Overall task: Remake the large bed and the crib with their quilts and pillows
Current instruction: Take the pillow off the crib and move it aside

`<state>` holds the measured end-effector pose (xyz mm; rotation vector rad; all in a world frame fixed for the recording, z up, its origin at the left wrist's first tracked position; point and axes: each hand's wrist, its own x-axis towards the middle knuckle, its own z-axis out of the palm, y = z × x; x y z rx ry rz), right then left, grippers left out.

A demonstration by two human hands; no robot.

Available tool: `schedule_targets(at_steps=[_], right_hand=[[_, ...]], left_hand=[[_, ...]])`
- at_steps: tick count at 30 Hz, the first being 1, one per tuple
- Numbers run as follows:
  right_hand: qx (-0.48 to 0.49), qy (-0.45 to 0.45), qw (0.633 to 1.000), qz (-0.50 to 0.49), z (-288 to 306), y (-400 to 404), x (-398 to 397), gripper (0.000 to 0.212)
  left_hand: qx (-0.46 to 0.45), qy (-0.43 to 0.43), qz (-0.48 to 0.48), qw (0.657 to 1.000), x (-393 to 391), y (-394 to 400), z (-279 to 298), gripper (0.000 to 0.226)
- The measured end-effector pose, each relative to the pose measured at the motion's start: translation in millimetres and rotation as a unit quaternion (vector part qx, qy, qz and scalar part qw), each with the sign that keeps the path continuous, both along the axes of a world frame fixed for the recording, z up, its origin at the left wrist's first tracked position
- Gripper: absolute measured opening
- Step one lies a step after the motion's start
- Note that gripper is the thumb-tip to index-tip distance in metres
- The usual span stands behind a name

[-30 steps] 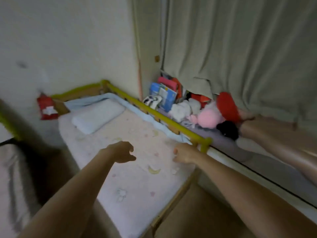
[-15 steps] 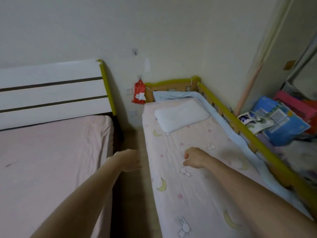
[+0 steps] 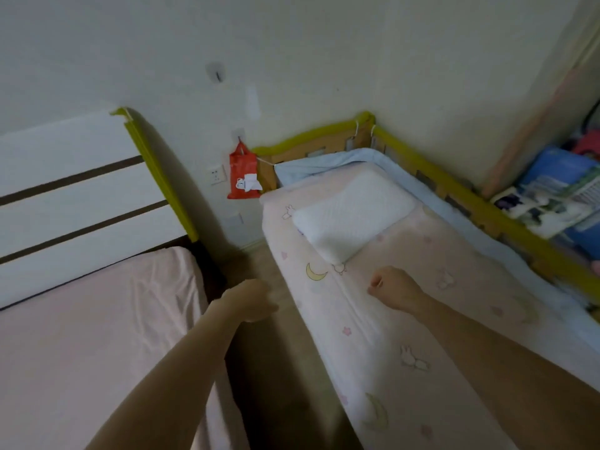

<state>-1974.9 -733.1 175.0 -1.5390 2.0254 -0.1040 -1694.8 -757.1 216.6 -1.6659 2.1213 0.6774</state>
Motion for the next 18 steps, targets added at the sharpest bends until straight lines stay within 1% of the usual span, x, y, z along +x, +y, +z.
schedule_targets(at_steps=[2, 4, 7, 9, 10, 12, 15, 16, 18], right_hand=[[0.003, -0.005, 1.000, -0.013, -5.6, -29.9, 1.2, 0.021], [0.007, -0.006, 0.999, -0.031, -19.3, -68.0, -3.1, 0.024], [0.007, -0.013, 0.998, -0.066, -46.5, -122.1, -13.0, 0.031], [0.013, -0.026, 0.996, -0.085, -62.5, -158.7, -19.1, 0.030], [0.018, -0.034, 0.995, -0.094, -79.7, -192.7, -28.4, 0.029], [0.030, -0.055, 0.992, -0.108, -101.4, -237.8, -39.7, 0.030], [0.050, -0.070, 0.986, -0.145, -151.2, -310.9, -60.3, 0.032], [0.058, -0.074, 0.983, -0.156, -169.4, -330.2, -64.6, 0.034], [0.063, -0.093, 0.973, -0.200, -193.9, -353.1, -66.2, 0.043]], left_hand=[[-0.003, 0.041, 0.018, 0.999, -6.5, -47.2, -5.7, 0.047], [0.004, 0.083, 0.039, 0.996, -19.2, -97.5, -24.1, 0.050], [0.031, 0.144, 0.090, 0.985, -40.0, -156.5, -55.9, 0.069], [0.058, 0.159, 0.130, 0.977, -52.8, -193.8, -76.7, 0.075], [0.077, 0.166, 0.156, 0.971, -65.3, -229.5, -97.2, 0.077], [0.101, 0.191, 0.224, 0.950, -83.6, -275.0, -119.5, 0.075], [0.136, 0.224, 0.304, 0.916, -119.3, -349.9, -164.7, 0.042], [0.151, 0.234, 0.333, 0.901, -129.2, -369.4, -182.7, 0.049], [0.179, 0.248, 0.384, 0.871, -145.2, -391.0, -205.9, 0.074]])
